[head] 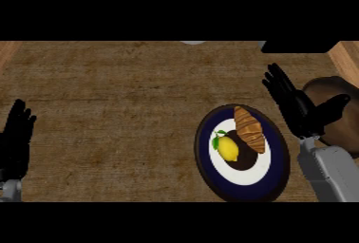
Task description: Pick the lemon from the plate and place it in the pan
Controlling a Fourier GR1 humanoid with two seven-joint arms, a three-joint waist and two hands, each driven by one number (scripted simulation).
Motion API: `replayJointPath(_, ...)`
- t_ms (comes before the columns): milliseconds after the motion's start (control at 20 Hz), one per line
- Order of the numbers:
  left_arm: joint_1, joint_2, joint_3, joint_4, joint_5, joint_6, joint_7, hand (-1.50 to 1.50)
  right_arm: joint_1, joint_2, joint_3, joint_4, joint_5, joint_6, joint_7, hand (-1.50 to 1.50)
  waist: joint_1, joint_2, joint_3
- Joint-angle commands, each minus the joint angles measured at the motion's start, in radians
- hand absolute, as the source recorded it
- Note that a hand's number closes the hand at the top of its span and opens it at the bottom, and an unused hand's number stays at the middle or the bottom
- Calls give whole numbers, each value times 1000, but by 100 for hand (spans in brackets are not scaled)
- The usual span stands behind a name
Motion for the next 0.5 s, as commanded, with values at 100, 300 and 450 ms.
replayJointPath(100,-109,-19,-67,-40,-15,-57,-22,0,-103,-12,195,24,20,314,-16,150,61,-1,27)
replayJointPath(300,-170,-39,-135,-61,-18,-128,-56,0,-158,-87,378,-5,92,616,-75,150,71,8,27)
replayJointPath(450,-215,-49,-111,-17,-9,-118,-44,0,-131,-166,258,-1,251,542,-449,-150,15,-3,31)
